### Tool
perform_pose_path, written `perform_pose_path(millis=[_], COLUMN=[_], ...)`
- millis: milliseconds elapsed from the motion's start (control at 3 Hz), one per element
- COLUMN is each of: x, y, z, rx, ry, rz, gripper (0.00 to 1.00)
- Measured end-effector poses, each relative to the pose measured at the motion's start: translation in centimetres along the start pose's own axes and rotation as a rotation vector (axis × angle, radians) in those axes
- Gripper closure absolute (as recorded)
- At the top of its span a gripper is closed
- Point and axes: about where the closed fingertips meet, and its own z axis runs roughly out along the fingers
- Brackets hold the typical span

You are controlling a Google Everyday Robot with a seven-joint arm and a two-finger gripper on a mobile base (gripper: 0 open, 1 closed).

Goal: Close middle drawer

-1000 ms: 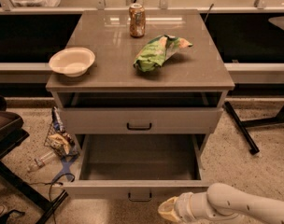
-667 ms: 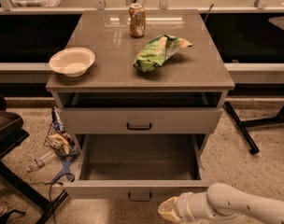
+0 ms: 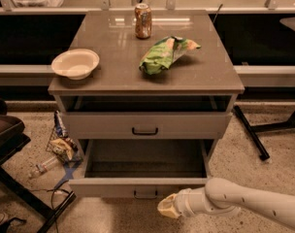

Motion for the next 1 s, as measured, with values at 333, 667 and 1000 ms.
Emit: perform_pose_path(millis=[333,667,1000], x=[0.0,-1.5,-1.8], y=[0.0,-4.6,-5.6], z=[0.0,1.8,2.2], rx=[0.0,0.008,0.012], ry=[0.0,-0.035,-0.044], rz=[0.0,-0.01,-0.011], gripper=[1.0,1.0,1.0])
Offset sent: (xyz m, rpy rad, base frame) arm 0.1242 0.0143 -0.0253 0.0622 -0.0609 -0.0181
